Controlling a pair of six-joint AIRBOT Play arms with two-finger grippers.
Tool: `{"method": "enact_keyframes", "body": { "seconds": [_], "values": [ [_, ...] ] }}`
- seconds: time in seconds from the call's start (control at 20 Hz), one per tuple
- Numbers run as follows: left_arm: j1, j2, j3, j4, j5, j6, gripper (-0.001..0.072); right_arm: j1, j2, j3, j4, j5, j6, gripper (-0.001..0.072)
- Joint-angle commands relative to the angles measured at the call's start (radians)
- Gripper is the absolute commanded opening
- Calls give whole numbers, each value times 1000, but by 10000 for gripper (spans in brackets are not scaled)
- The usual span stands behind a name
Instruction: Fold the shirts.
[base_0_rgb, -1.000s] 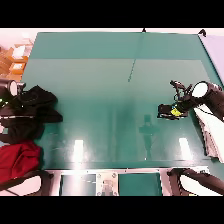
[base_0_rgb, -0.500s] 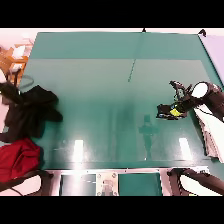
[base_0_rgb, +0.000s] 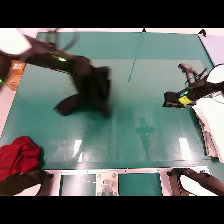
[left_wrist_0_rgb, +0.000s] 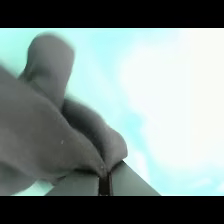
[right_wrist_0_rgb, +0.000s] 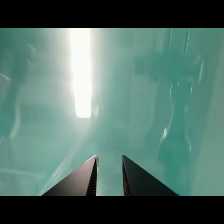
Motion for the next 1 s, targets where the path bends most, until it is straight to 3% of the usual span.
{"method": "enact_keyframes", "body": {
  "seconds": [0.0, 0.05, 0.1, 0.15, 0.2, 0.4, 0.55, 0.8, 0.95],
  "values": [
    [-203, -145, 21, -87, 60, 3, 19, -6, 58, 94, 0, 28, 4, 194],
    [-230, -199, 21, -111, 71, 7, 21, -10, 68, 100, 0, 28, 4, 219],
    [-245, -243, 21, -130, 76, 14, 225, -12, 70, 99, 0, 31, 3, 338],
    [-246, -275, 21, -146, 72, 21, 657, -13, 69, 98, -2, 44, 3, 453],
    [-233, -285, 21, -149, 64, 27, 710, -14, 69, 98, -9, 55, 3, 501],
    [-31, -278, 94, -130, -83, 59, 712, -43, 66, 67, -42, 44, 2, 501],
    [167, -278, 90, -127, -140, 60, 712, -103, 66, -83, -41, -39, 0, 500],
    [272, -300, -88, -137, 64, 126, 712, -149, 47, -422, 133, -321, -54, 500],
    [259, -394, -138, -353, 186, 246, 711, -145, -13, -513, 334, -400, -170, 500]
  ]
}}
